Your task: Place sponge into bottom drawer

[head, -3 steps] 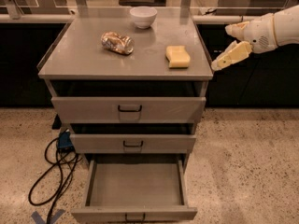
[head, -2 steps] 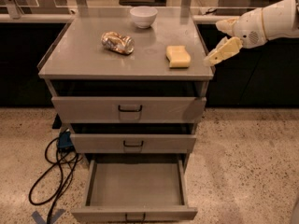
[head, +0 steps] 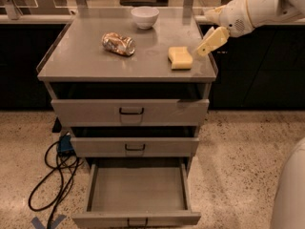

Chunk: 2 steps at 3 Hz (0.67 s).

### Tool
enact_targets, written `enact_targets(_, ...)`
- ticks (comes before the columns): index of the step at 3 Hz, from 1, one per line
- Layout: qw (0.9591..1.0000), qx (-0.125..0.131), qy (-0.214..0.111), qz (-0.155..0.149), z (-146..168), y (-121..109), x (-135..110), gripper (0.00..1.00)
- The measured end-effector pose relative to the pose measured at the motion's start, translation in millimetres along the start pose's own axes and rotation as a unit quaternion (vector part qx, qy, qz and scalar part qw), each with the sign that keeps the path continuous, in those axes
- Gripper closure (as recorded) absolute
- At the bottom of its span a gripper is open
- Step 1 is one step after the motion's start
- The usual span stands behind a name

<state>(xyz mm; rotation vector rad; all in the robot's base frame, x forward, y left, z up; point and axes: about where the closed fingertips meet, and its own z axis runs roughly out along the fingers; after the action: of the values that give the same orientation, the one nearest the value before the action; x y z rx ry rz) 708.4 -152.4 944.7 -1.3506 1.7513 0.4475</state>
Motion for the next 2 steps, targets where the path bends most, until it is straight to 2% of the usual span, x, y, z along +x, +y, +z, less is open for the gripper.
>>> enact_targets(1,1.0,-0.001,0.006,0.001,3,0,2,0.0)
enact_targets(2,0.9982,0.001,0.059,0.01,34,-12,14,0.0)
